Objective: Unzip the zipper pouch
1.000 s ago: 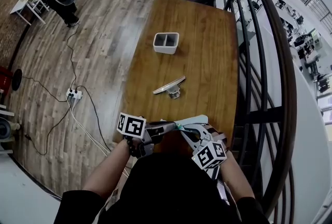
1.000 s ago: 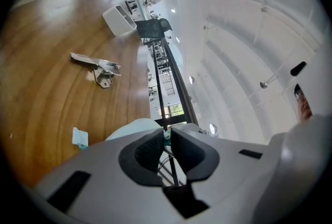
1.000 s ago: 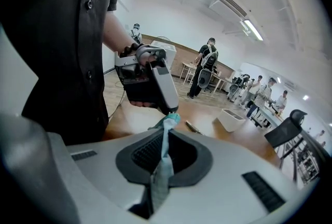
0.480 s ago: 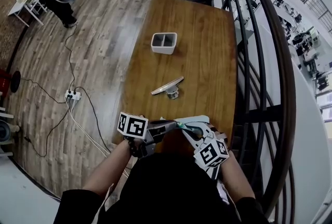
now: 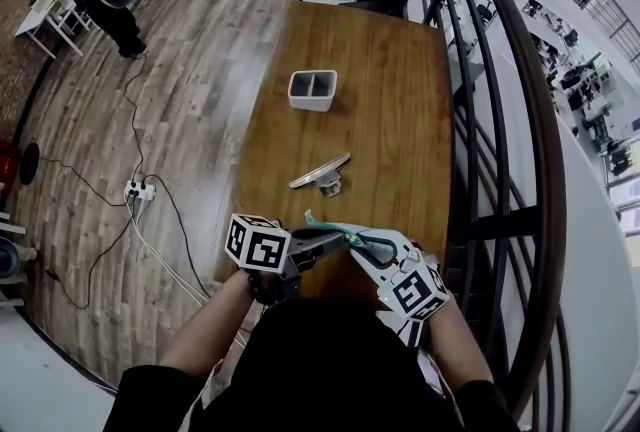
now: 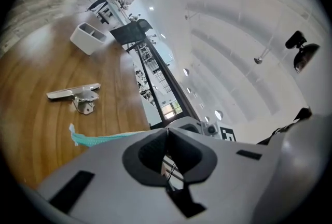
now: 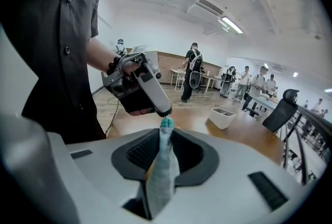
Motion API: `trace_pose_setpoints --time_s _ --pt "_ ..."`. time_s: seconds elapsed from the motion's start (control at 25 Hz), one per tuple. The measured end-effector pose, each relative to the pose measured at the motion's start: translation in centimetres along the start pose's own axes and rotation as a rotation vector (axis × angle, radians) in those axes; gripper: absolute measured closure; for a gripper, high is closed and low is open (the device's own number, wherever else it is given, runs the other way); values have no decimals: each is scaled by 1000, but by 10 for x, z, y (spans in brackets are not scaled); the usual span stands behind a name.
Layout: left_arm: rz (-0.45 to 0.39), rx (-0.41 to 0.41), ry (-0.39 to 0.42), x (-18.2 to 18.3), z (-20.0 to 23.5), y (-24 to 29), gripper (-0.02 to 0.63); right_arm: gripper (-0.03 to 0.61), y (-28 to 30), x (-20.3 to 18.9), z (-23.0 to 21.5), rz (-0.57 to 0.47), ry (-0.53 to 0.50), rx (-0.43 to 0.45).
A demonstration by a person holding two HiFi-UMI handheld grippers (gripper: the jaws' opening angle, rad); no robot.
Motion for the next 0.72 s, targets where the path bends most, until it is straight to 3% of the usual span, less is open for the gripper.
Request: trace_pose_setpoints --time_s 0.2,0.36,0.72 --pt "-5 15 14 2 -4 -5 600 500 -2 7 0 -13 2 -18" --pt "-7 44 21 3 -2 -7 600 560 -1 9 1 -17 -19 -36" --pt "-5 88 22 2 6 -6 600 568 1 7 2 -26 -18 -32"
Point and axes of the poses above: the fingertips, and each gripper's own axes: y forward along the fingers, z to its left, x out of its top, the point moved 1 cm from there along -y, backward along the fingers, and after that the axes turned 2 degrees about z, right-handed, at the moved point
